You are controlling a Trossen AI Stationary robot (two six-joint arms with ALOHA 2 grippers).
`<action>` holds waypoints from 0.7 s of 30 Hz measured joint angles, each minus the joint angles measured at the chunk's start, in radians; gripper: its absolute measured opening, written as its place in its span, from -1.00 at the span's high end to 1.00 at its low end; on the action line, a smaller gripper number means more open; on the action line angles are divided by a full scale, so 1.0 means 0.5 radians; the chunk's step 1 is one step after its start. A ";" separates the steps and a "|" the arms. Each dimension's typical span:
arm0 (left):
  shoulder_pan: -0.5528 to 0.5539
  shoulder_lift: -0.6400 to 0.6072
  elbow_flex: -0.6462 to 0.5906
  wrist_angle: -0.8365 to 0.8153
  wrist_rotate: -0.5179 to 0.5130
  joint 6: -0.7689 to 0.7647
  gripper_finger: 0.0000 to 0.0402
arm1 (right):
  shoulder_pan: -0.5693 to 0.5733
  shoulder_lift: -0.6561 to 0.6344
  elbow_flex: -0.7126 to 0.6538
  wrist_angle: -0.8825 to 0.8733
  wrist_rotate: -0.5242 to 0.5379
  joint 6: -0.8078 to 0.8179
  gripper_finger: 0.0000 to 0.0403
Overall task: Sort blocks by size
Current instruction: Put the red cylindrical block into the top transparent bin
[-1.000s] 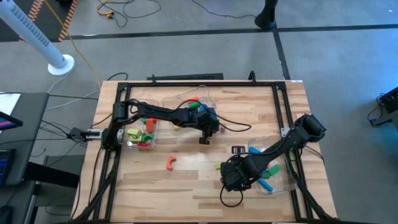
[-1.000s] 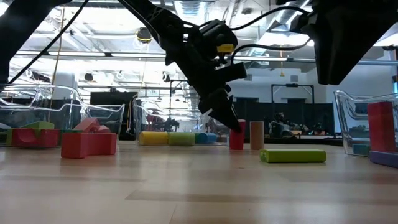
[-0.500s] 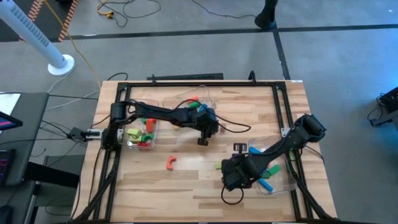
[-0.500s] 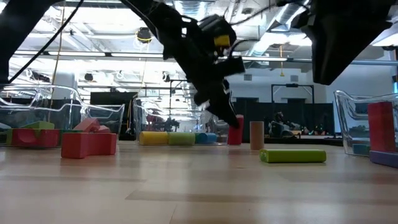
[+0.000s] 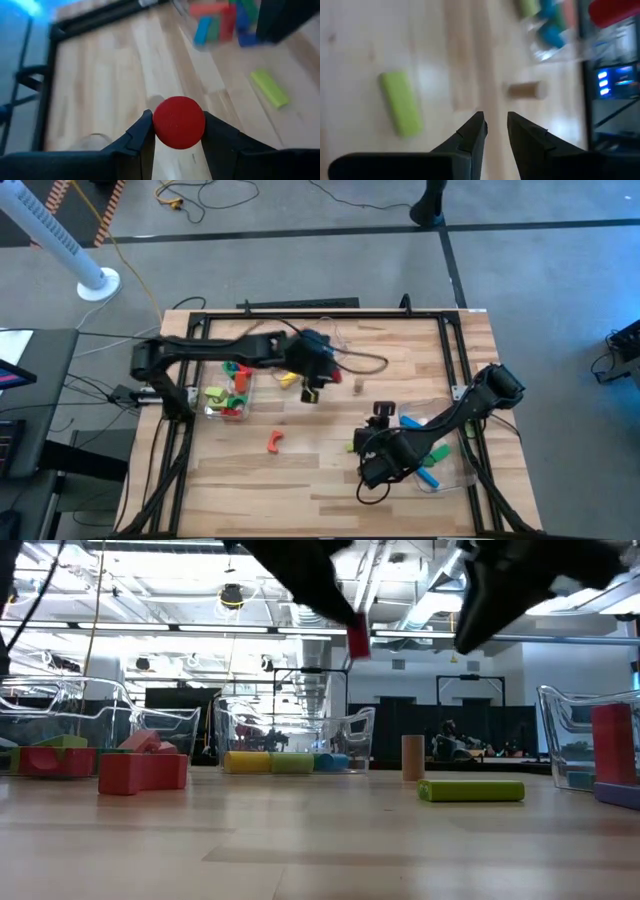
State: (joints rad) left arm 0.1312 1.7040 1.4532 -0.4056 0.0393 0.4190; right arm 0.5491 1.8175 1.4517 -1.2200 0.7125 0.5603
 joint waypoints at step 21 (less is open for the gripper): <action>0.439 -0.951 -0.430 -0.191 0.352 -0.165 0.38 | -0.321 -0.054 0.000 0.424 0.631 -0.435 -0.18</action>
State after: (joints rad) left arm 0.3505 1.2285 1.2385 -0.5011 0.2153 0.3367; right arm 0.3884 1.7905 1.4517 -1.0082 1.0283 0.3429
